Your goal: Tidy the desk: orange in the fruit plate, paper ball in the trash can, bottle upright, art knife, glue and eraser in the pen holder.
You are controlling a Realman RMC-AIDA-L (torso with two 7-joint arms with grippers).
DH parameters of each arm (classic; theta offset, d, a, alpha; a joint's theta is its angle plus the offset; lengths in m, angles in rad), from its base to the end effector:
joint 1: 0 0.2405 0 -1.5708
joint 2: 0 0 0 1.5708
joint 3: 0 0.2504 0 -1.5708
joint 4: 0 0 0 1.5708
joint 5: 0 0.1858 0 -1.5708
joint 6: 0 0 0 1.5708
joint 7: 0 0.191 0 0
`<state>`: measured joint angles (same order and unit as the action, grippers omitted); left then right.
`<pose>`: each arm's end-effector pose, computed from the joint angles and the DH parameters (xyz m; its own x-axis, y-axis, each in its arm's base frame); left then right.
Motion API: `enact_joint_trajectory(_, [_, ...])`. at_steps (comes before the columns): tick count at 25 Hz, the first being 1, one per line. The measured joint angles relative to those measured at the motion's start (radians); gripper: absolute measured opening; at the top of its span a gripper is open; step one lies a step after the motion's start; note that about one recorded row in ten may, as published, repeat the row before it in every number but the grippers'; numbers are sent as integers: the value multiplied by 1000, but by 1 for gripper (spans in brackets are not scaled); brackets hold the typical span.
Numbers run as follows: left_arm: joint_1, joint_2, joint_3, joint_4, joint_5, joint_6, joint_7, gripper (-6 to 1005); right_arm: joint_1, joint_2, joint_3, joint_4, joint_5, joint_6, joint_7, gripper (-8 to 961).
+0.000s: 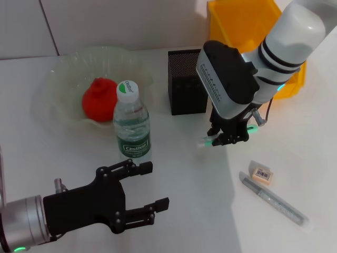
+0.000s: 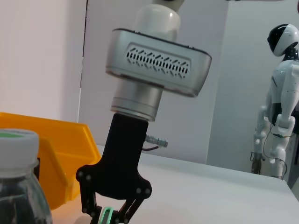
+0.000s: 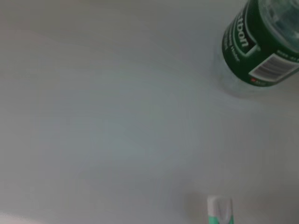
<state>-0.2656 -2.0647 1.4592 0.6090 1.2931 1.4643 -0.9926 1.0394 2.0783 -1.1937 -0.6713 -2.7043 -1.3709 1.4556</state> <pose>-0.2090 0.2433 -0.0883 0.7700 0.1441 0.6216 0.2643 -0.9587 -0.1051 0.1873 0.3880 -0.0800 0.8191 0.2864 0.4970 0.2933 -0.9537 0.0663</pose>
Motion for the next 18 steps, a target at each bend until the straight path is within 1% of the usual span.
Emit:
enact_joint_trajectory(6, [-5, 1, -13, 0, -4, -3, 2, 786, -8, -1, 83, -63, 15, -67, 12, 185])
enact_joint_trajectory(7, [1, -1, -67, 0, -5, -1, 4, 786, -12, -1, 97, -76, 17, -76, 16, 186])
enact_joint_trajectory(9, [6, -1, -87, 0, -6, 1, 5, 786, -23, -1, 131, -107, 25, -99, 24, 188])
enact_joint_trajectory(15, [20, 0, -97, 1, -5, 16, 7, 786, -76, -5, 227, -221, 86, -152, 47, 193])
enact_joint_trajectory(18, [22, 1, -96, 1, -1, 28, 12, 786, -110, -8, 245, -278, 145, -164, 82, 196])
